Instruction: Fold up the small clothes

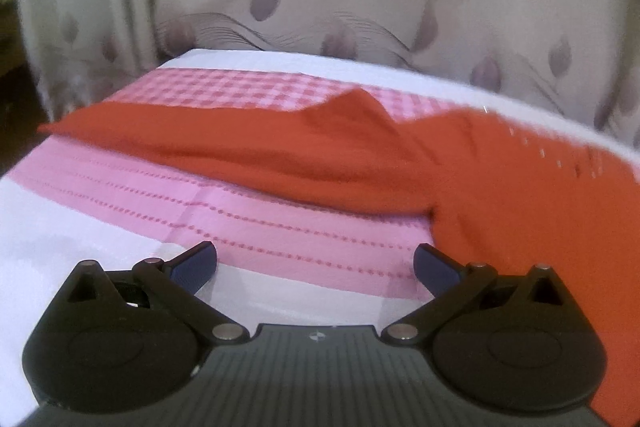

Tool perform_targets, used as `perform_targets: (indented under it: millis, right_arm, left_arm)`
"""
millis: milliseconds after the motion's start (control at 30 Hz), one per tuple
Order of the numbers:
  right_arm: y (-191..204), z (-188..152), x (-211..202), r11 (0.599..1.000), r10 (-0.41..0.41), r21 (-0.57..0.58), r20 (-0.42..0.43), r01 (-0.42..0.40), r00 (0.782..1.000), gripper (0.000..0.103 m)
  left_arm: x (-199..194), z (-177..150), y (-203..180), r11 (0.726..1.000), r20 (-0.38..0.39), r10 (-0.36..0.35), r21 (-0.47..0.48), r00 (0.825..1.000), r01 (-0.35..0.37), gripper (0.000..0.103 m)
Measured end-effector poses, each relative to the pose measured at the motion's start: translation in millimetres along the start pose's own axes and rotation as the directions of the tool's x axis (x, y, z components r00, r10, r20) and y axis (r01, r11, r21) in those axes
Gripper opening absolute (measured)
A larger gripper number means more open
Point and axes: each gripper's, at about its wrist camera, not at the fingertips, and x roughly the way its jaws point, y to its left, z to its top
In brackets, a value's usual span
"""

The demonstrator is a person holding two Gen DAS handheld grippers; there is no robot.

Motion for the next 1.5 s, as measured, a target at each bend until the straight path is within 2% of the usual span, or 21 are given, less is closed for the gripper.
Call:
perform_targets:
  millis: [133, 233, 300, 467, 633, 667, 700, 733, 800, 833, 867, 900, 967, 1000, 1033, 1100, 1167, 1300, 1367, 1433, 1500]
  right_arm:
    - [70.6, -19.9, 1.5, 0.99, 0.138, -0.037, -0.046, -0.14, 0.989, 0.014]
    - [126.8, -51.4, 10.8, 0.966, 0.249, -0.037, -0.115, -0.255, 0.962, 0.014]
    - [160.4, -77.6, 16.9, 0.946, 0.313, -0.028, -0.158, -0.322, 0.936, 0.014]
    - [238.6, -160.6, 37.1, 0.888, 0.441, -0.001, -0.283, -0.46, 0.852, 0.014]
    - [288.7, -254.0, 57.8, 0.854, 0.469, -0.011, -0.416, -0.52, 0.779, 0.014]
    - [293.9, -269.6, 56.7, 0.847, 0.459, -0.047, -0.438, -0.529, 0.773, 0.014]
    - [297.8, -279.6, 53.9, 0.84, 0.435, -0.11, -0.447, -0.531, 0.782, 0.015]
    - [301.1, -289.5, 49.8, 0.828, 0.378, -0.227, -0.447, -0.512, 0.811, 0.015]
    - [302.9, -299.8, 40.4, 0.762, 0.249, -0.461, -0.44, -0.455, 0.863, 0.018]
    - [298.0, -305.5, 33.6, 0.694, 0.162, -0.606, -0.394, -0.388, 0.905, 0.019]
    - [289.8, -309.5, 27.8, 0.624, 0.098, -0.712, -0.337, -0.322, 0.936, 0.024]
    - [279.0, -313.5, 24.3, 0.53, 0.032, -0.809, -0.281, -0.255, 0.959, 0.031]
    - [258.8, -319.5, 22.6, 0.383, -0.058, -0.907, -0.213, -0.176, 0.975, 0.037]
    - [246.5, -320.2, 23.6, 0.339, -0.092, -0.928, -0.195, -0.154, 0.977, 0.038]
    - [238.2, -319.1, 27.4, 0.324, -0.114, -0.933, -0.2, -0.154, 0.973, 0.038]
    - [228.5, -316.6, 33.9, 0.328, -0.138, -0.933, -0.2, -0.146, 0.97, 0.038]
    - [225.2, -313.4, 37.6, 0.315, -0.124, -0.936, -0.203, -0.155, 0.971, 0.038]
    - [228.0, -330.3, 65.1, 0.221, -0.167, -0.961, -0.204, -0.165, 0.965, 0.038]
    - [224.5, -336.1, 71.8, 0.2, -0.181, -0.962, -0.22, -0.183, 0.958, 0.039]
    - [221.9, -334.6, 77.1, 0.179, -0.173, -0.971, -0.191, -0.16, 0.966, 0.043]
    - [220.3, -329.1, 81.7, 0.197, -0.176, -0.967, -0.199, -0.164, 0.964, 0.041]
  left_arm:
    - [-4.8, -2.3, 18.6, 0.992, 0.035, -0.017, -0.128, 0.999, 0.021, 0.103]
    - [-6.9, -2.5, 26.0, 0.984, 0.055, -0.038, -0.17, 0.998, 0.046, 0.103]
    - [-7.5, -2.3, 26.8, 0.984, 0.058, -0.043, -0.172, 0.997, 0.053, 0.103]
    - [-9.4, -2.7, 29.2, 0.979, 0.071, -0.068, -0.187, 0.995, 0.08, 0.103]
    - [-9.9, -2.9, 32.9, 0.971, 0.085, -0.093, -0.213, 0.992, 0.11, 0.103]
    - [-9.9, -2.9, 33.2, 0.97, 0.087, -0.096, -0.217, 0.992, 0.113, 0.103]
    - [-10.0, -3.1, 33.8, 0.968, 0.088, -0.099, -0.221, 0.991, 0.116, 0.103]
    - [-10.2, -3.3, 34.2, 0.967, 0.089, -0.102, -0.225, 0.991, 0.12, 0.103]
    - [-10.0, -3.4, 34.6, 0.965, 0.091, -0.109, -0.23, 0.99, 0.127, 0.103]
    - [-9.6, -3.3, 34.5, 0.965, 0.09, -0.113, -0.229, 0.99, 0.131, 0.103]
    - [-9.5, -3.3, 34.1, 0.965, 0.089, -0.117, -0.227, 0.989, 0.135, 0.103]
    - [-9.4, -3.3, 33.7, 0.965, 0.089, -0.122, -0.225, 0.989, 0.139, 0.103]
    - [-9.6, -3.5, 33.4, 0.965, 0.089, -0.124, -0.222, 0.988, 0.141, 0.103]
    - [-9.3, -3.5, 33.2, 0.964, 0.09, -0.125, -0.224, 0.988, 0.142, 0.103]
    - [-9.3, -3.8, 33.6, 0.963, 0.091, -0.126, -0.226, 0.988, 0.144, 0.103]
    - [-8.9, -3.9, 33.8, 0.962, 0.091, -0.127, -0.231, 0.988, 0.145, 0.103]
    - [-8.6, -3.7, 33.3, 0.962, 0.09, -0.125, -0.231, 0.988, 0.143, 0.103]
    - [-8.0, -3.6, 33.3, 0.964, 0.089, -0.122, -0.228, 0.989, 0.14, 0.103]
    - [-8.0, -3.9, 33.5, 0.963, 0.089, -0.123, -0.23, 0.988, 0.14, 0.103]
    - [-7.7, -4.0, 32.9, 0.963, 0.089, -0.122, -0.23, 0.989, 0.139, 0.103]
    - [-7.7, -4.1, 33.1, 0.964, 0.089, -0.121, -0.229, 0.989, 0.139, 0.103]
